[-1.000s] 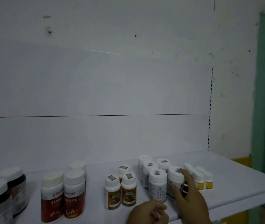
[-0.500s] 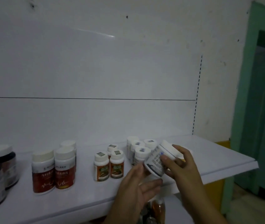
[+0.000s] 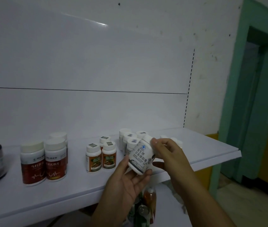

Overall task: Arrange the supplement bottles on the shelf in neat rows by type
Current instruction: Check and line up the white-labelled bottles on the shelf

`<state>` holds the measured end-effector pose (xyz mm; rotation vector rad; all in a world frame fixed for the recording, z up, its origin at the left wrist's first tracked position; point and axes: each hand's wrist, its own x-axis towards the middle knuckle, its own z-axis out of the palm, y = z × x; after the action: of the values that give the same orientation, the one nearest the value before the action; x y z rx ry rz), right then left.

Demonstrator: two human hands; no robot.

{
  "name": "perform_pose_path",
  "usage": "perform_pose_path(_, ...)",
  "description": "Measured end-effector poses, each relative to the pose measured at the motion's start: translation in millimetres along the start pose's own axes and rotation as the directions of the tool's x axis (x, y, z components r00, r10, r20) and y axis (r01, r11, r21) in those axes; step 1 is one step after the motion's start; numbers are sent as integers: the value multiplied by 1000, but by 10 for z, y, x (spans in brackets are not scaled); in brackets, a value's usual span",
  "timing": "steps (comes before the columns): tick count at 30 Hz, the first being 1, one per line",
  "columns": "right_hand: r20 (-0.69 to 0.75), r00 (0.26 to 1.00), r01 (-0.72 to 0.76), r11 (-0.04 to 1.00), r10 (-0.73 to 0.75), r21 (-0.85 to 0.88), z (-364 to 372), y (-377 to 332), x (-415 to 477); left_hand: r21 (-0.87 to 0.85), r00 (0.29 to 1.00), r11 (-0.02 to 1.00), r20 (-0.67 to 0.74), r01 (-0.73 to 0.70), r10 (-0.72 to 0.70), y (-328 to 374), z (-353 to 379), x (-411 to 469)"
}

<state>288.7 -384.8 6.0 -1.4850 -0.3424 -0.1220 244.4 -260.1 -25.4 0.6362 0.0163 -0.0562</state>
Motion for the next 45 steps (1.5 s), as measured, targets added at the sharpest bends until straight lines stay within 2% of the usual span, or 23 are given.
perform_pose_path(3, 18, 1000, -13, 998, 14, -56, 11, -56, 38, -24, 1000, 999, 0, 29, -29, -5, -27, -15)
perform_pose_path(6, 70, 997, -9, 1000, 10, -15, 21, -91, 47, 13, 992, 994, 60, 106, -107, -5, -70, -25)
perform_pose_path(8, 105, 994, -13, 1000, 10, 26, 11, -112, 36, 30, 990, 994, 91, 107, -109, -4, -69, -43)
perform_pose_path(12, 92, 996, -7, 997, -1, 82, 4, -109, 20, 112, 995, 991, 69, -76, 68, -55, -36, -57)
perform_pose_path(15, 11, 998, 71, 988, -70, -136, 20, -83, 8, 295, 973, 927, 34, -230, 230, -145, 7, -32)
perform_pose_path(17, 17, 995, 98, 979, -96, -178, -3, -69, 11, 341, 961, 901, 28, -269, 276, -183, 21, -16)
perform_pose_path(18, 28, 996, 91, 987, -88, -135, -28, -59, 16, 291, 970, 926, 43, -240, 238, -186, 20, -14)
perform_pose_path(20, 35, 998, 49, 999, -49, -13, -82, -50, 24, 148, 994, 987, 99, -68, 54, -174, 20, -25)
perform_pose_path(22, 56, 998, 18, 997, -23, 79, -128, -59, 12, 115, 987, 993, 155, 26, -44, -156, 12, -36)
perform_pose_path(24, 93, 995, 10, 992, -22, 126, -145, -51, 0, 137, 989, 990, 146, -40, 20, -178, 24, -21)
perform_pose_path(26, 74, 996, 40, 998, -43, 40, -126, -42, -9, 188, 981, 964, 96, -186, 171, -223, 52, -8)
perform_pose_path(28, 13, 997, 74, 995, -73, -61, -105, -23, 0, 335, 945, 888, 19, -315, 328, -269, 44, 37)
perform_pose_path(30, 5, 997, 83, 995, -83, -49, -103, -1, 14, 489, 908, 796, -19, -358, 419, -299, 32, 79)
perform_pose_path(31, 14, 997, 77, 997, -77, -11, -110, 11, 24, 508, 912, 787, -9, -350, 410, -305, 22, 87)
perform_pose_path(34, 44, 999, 8, 987, -15, 158, -138, 46, 67, 261, 973, 937, 45, -231, 228, -265, -1, 80)
perform_pose_path(35, 71, 997, -18, 975, 2, 220, -141, 60, 76, 226, 976, 950, 67, -215, 205, -241, -15, 69)
perform_pose_path(38, 129, 992, -47, 945, 5, 323, -109, 106, 76, 385, 938, 859, 60, -337, 341, -222, -68, 84)
perform_pose_path(41, 62, 998, 22, 989, -31, 145, -19, 159, 66, 544, 858, 705, 58, -455, 510, -231, -117, 111)
perform_pose_path(45, 2, 1000, 26, 985, -26, 168, 28, 194, 128, 583, 831, 645, 98, -494, 548, -246, -209, 167)
